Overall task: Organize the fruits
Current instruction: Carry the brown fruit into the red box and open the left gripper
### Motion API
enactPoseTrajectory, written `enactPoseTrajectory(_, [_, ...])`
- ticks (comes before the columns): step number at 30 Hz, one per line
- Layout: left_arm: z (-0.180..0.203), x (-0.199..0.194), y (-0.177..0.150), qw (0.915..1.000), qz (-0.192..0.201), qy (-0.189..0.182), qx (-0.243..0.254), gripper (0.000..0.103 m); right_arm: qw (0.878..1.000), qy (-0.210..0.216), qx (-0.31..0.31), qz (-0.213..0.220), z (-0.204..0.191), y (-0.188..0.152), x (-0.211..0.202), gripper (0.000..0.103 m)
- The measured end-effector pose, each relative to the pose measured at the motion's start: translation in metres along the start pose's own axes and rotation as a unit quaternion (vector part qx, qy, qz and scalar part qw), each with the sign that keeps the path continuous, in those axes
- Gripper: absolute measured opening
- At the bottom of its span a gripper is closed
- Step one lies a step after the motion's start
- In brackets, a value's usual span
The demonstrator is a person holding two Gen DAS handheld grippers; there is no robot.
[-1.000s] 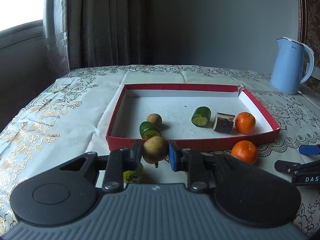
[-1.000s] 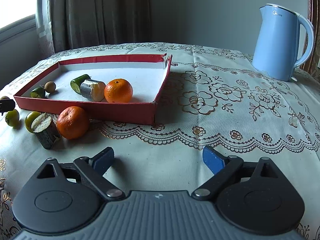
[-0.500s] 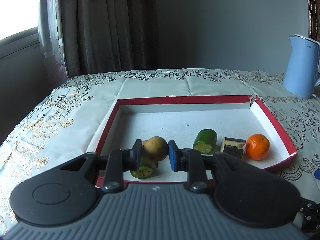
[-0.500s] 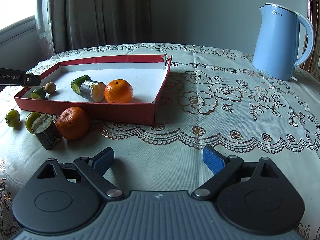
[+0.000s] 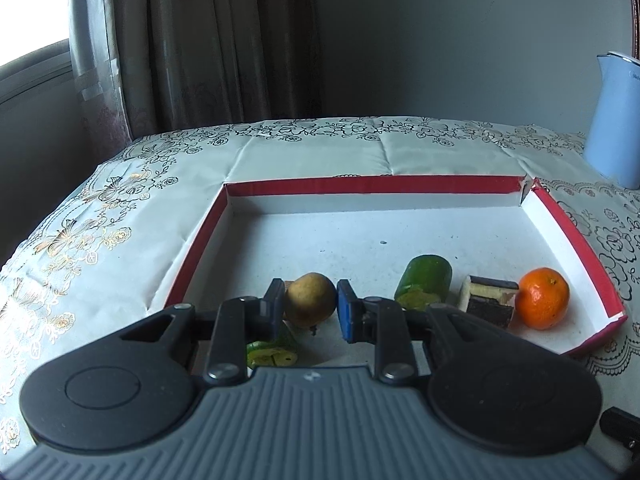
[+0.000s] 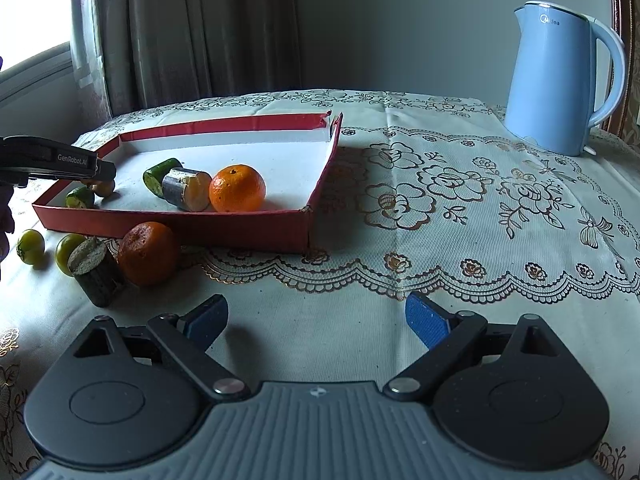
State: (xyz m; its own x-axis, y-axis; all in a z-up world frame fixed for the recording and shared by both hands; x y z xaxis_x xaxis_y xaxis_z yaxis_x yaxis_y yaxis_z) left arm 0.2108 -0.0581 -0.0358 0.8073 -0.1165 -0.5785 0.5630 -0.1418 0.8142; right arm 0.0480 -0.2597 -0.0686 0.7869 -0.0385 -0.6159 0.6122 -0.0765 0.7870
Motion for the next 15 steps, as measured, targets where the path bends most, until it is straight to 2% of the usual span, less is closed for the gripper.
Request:
enactPoseTrajectory(12, [-0.0014,-0.0002,0.0007,0.9998,0.015,-0.006,-0.007,0.025,1.0,0.001,0.002,0.001,-0.0003,0.0002,-0.0003,0.096])
enactPoseTrajectory(15, [-0.002,-0.0013,0.0008,0.9998,0.018,-0.003,-0.009,0.032,1.0,0.003,0.004,0.002,0.0,0.0002,-0.0002,0.096])
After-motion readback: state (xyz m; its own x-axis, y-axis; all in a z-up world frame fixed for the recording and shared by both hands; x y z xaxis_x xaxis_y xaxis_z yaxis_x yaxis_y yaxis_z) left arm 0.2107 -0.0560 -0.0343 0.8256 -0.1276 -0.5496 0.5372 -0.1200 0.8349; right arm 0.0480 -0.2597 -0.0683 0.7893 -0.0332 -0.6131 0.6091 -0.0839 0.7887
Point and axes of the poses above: each gripper's, at about its wrist camera, not at the fingertips, and x roughly the way its jaws point, z to its right, y to its top, the point moved 9 cm from there along x, roughly the way its jaws point, and after that the axes turned 1 degree about -x, right-handed, at the moved point
